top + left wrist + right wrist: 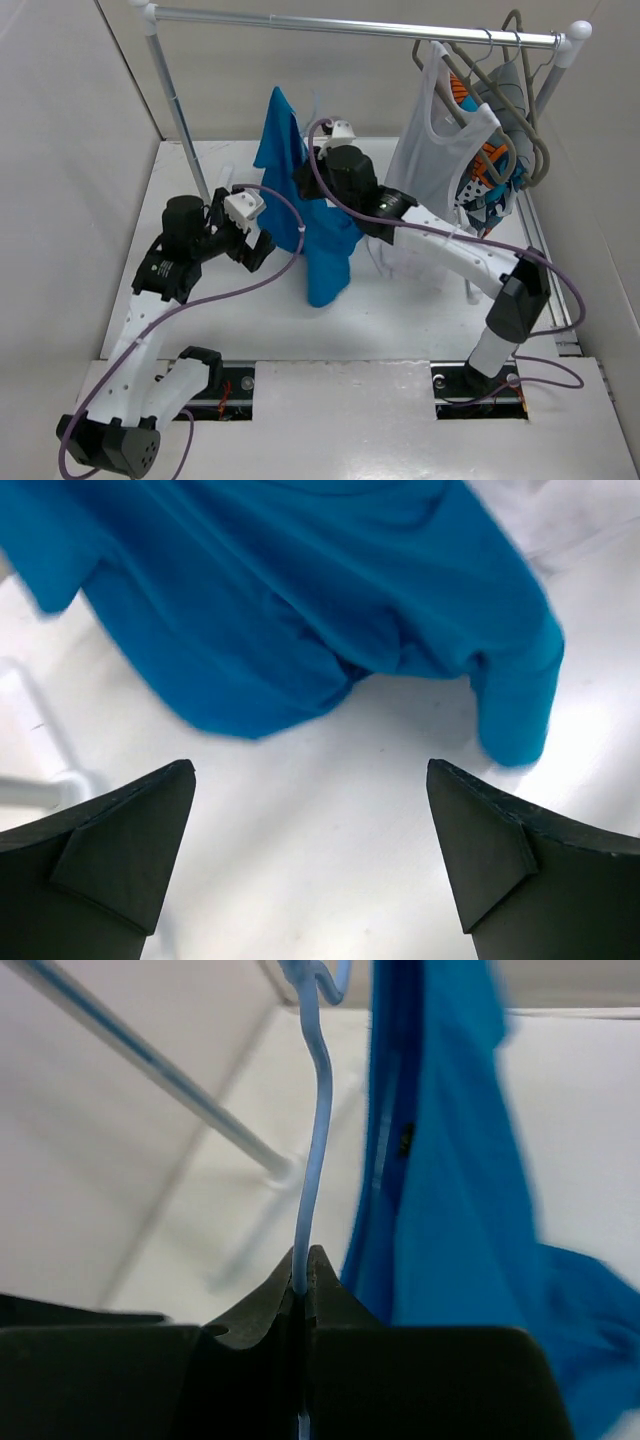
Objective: Place the t-shirt on the hanger
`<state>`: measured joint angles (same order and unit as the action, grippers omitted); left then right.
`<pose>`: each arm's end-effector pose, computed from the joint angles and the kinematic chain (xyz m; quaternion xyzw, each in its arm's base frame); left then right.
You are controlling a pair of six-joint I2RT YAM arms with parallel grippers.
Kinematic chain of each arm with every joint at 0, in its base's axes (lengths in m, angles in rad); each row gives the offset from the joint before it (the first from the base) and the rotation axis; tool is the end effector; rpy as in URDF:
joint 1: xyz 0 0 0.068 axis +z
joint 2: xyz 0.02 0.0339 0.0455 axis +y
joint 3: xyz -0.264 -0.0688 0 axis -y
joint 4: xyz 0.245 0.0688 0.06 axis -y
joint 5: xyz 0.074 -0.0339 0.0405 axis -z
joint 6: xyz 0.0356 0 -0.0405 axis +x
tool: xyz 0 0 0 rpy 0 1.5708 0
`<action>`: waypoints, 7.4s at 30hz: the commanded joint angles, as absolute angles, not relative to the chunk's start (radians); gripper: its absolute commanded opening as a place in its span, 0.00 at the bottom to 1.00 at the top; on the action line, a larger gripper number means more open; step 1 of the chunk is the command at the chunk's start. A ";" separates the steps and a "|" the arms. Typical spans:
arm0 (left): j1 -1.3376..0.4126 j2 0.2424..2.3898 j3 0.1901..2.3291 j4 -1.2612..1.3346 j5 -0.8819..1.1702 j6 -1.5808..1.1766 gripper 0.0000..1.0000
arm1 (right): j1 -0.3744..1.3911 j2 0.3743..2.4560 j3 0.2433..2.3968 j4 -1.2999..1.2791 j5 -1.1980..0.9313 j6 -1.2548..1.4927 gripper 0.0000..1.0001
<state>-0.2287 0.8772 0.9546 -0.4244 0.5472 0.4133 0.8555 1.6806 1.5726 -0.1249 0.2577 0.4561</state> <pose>0.1799 -0.0609 0.3598 0.3959 0.6989 -0.1693 0.5711 0.2721 0.2994 0.3841 -0.0762 0.7783 0.2951 0.5489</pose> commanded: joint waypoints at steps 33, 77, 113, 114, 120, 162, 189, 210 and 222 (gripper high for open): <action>-0.242 0.831 0.991 -0.351 0.687 0.411 1.00 | 0.954 1.832 1.614 0.210 0.261 0.767 0.00; -0.276 0.844 0.770 -0.285 0.295 0.364 0.00 | 0.968 1.928 1.615 0.270 0.088 0.819 0.05; -0.161 0.531 0.861 -0.017 0.163 0.212 0.00 | 0.765 1.414 1.135 0.357 -0.156 -0.113 1.00; -0.161 0.522 0.861 -0.017 0.153 0.221 0.00 | 0.753 1.399 1.135 0.347 -0.156 -0.114 1.00; -0.161 0.460 0.893 0.031 0.132 0.221 0.00 | 0.753 1.388 1.126 0.313 -0.147 -0.133 1.00; -0.087 0.393 0.997 -0.089 0.508 0.167 0.00 | 0.830 1.569 1.312 0.649 -0.356 -0.354 0.56; -0.126 0.702 1.109 -0.815 0.755 0.966 0.78 | 0.873 1.522 1.451 -0.149 -0.367 -0.758 0.00; -0.126 0.824 1.132 -0.887 0.773 1.028 0.06 | 0.923 1.627 1.658 -0.279 -0.336 -0.848 0.00; -0.135 0.867 1.083 -0.905 0.887 1.046 0.19 | 0.942 1.766 1.896 -0.419 -0.336 -0.939 0.00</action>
